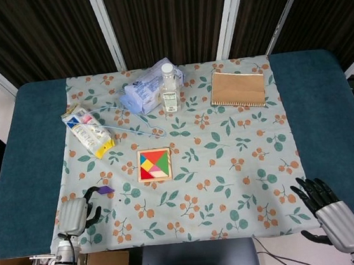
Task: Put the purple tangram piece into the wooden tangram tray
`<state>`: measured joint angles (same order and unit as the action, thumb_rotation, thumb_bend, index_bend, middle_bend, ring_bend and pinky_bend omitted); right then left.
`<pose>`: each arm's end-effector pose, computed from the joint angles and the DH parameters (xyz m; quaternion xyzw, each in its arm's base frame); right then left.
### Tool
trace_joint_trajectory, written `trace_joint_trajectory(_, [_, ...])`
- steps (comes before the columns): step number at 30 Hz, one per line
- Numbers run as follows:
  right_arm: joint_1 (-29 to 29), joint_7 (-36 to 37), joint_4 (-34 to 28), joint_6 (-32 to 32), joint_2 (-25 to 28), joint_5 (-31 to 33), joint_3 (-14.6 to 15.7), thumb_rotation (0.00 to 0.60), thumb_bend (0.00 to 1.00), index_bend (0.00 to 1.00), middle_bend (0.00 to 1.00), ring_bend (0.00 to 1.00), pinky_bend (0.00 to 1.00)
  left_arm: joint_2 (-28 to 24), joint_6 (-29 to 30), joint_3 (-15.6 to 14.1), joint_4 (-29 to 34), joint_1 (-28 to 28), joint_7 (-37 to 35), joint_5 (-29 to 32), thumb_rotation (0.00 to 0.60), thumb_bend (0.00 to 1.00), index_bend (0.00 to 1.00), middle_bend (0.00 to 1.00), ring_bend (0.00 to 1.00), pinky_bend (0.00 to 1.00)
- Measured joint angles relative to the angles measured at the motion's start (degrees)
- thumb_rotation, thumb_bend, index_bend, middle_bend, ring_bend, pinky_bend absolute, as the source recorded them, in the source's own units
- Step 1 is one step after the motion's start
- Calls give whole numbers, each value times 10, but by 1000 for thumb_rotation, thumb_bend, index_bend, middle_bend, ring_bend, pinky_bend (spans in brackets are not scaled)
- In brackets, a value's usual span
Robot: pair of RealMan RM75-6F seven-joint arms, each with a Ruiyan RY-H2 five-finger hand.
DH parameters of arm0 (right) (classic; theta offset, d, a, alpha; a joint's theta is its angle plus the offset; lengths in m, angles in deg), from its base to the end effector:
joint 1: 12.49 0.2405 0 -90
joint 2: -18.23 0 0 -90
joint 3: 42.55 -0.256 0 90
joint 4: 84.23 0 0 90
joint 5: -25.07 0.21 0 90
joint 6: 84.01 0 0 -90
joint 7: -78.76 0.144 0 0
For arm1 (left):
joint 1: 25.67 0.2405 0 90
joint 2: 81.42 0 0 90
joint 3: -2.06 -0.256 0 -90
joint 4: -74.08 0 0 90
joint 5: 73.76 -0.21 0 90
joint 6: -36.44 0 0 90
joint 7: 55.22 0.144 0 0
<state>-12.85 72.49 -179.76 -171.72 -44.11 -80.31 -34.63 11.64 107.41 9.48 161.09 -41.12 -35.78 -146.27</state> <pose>-0.2813 -0.1066 0.1300 0.7057 -0.3594 0.3648 0.4897 -0.2434 0.2350 -0.0113 -0.6176 -0.4715 -0.3661 0.5121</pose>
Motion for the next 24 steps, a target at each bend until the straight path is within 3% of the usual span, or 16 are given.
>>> trace_joint_trajectory(5, [1,6,1,0,3,-1,1,600,159,0,0,0,0,53,-12,27,-28,-22,48,58,600,394,323,1000,1000,1000])
trace_joint_trajectory(11, [-1,22,4,-11,10,-2,2,600,159,0,0,0,0,92,-10,44,-86,-40,58,80,600,393,338,1000,1000,1000])
trace_joint_trajectory(24, [-2,23,5,-11,11,-3,2,600,160,0,0,0,0,123,-4,56,-147,-56,35,91,600,381,405,1000,1000,1000])
